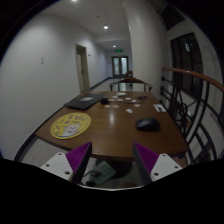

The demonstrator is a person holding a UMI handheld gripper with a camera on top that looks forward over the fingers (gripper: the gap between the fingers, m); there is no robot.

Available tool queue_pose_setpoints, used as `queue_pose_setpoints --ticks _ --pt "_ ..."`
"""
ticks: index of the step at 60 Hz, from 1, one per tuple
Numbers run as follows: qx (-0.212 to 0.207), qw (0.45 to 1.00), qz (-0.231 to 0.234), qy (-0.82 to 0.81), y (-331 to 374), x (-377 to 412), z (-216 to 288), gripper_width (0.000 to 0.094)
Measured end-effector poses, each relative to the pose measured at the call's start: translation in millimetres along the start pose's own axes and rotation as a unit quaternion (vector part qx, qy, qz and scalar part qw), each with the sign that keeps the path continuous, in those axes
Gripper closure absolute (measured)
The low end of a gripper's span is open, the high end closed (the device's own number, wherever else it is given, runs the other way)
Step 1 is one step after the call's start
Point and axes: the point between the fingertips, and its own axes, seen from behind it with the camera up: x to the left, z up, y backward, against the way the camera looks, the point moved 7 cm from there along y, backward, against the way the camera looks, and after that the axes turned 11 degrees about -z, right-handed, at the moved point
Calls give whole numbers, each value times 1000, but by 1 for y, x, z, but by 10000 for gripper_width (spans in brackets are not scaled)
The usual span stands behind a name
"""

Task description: Arrange mouse

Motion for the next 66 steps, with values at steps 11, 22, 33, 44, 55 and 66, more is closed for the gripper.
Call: queue_pose_setpoints --ticks 11,22,33,44,55,66 --pt "22 997 -72 -4 -51 -78 1 115" --pt "45 993 -110 9 -110 -131 2 110" --pt "57 995 -82 1 -156 -141 11 109" --pt "71 995 -72 11 -208 -157 38 113" --pt "69 995 -71 6 -257 -169 62 197" --pt "77 992 -100 -27 -261 -173 64 555"
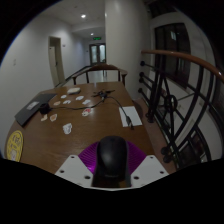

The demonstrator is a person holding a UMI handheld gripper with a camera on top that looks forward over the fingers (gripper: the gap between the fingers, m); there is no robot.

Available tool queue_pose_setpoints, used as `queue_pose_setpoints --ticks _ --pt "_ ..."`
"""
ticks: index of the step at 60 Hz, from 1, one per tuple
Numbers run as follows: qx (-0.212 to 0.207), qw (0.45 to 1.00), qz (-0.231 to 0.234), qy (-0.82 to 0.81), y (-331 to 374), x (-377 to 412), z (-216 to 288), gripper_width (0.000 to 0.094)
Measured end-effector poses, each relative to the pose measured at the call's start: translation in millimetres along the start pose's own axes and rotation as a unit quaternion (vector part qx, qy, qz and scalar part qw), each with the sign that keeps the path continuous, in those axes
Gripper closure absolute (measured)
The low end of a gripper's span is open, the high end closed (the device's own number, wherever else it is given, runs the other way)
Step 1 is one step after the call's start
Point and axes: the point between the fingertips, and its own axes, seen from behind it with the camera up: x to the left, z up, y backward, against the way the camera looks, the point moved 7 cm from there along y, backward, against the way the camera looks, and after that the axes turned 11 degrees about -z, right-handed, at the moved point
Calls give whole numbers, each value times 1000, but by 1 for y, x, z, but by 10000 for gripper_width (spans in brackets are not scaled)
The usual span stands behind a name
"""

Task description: Arrange mouse

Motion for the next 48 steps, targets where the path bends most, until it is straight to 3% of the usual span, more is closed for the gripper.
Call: queue_pose_setpoints --ticks 6,16,21,27,33,36,48 --pt "2 1000 4 -31 13 1 2 592" --pt "-94 993 -4 -70 110 46 69 595" --pt "-147 985 47 -76 180 116 105 592" --pt "-167 978 99 -78 227 210 119 594" --pt "-143 983 108 -48 226 287 71 594" --pt "-110 988 105 -28 212 320 49 592" --pt "-16 995 94 30 163 381 -47 592"
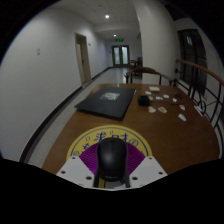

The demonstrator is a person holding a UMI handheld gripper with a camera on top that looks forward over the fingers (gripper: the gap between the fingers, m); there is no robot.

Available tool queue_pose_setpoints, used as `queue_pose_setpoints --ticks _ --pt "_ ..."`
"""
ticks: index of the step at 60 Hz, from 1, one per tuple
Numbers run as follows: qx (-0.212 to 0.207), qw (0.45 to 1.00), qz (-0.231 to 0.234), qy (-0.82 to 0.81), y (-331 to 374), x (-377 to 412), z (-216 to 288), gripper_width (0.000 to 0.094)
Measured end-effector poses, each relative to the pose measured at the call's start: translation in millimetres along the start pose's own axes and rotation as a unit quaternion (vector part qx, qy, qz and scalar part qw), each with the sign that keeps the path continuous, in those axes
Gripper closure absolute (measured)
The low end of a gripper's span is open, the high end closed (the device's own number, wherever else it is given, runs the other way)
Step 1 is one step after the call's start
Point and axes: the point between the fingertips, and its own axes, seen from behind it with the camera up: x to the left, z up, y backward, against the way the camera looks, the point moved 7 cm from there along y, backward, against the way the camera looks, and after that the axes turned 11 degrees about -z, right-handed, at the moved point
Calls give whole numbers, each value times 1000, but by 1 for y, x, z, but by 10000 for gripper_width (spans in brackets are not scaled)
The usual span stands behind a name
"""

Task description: Arrange mouse

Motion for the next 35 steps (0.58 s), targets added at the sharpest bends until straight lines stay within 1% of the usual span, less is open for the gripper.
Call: queue_pose_setpoints --ticks 4,5,6,7,11,15,16,17,21,22,24,30,35 --pt "10 1000 -10 11 -6 2 -15 586" --pt "-3 1000 -13 12 -7 3 -13 587" --pt "-3 1000 -15 16 -7 3 -14 584" --pt "-1 1000 -18 21 -8 3 -15 555" --pt "4 999 -17 47 -10 3 -14 494" --pt "11 997 2 73 -6 3 -12 424" --pt "13 997 11 79 -5 3 -13 380" --pt "15 996 21 85 -2 4 -13 361" --pt "13 994 68 90 15 3 -12 89" --pt "9 993 76 90 21 1 -11 55" --pt "0 992 89 88 33 -4 -9 97" --pt "-28 990 114 78 68 -29 -7 85" --pt "-41 988 132 70 91 -56 -13 86"
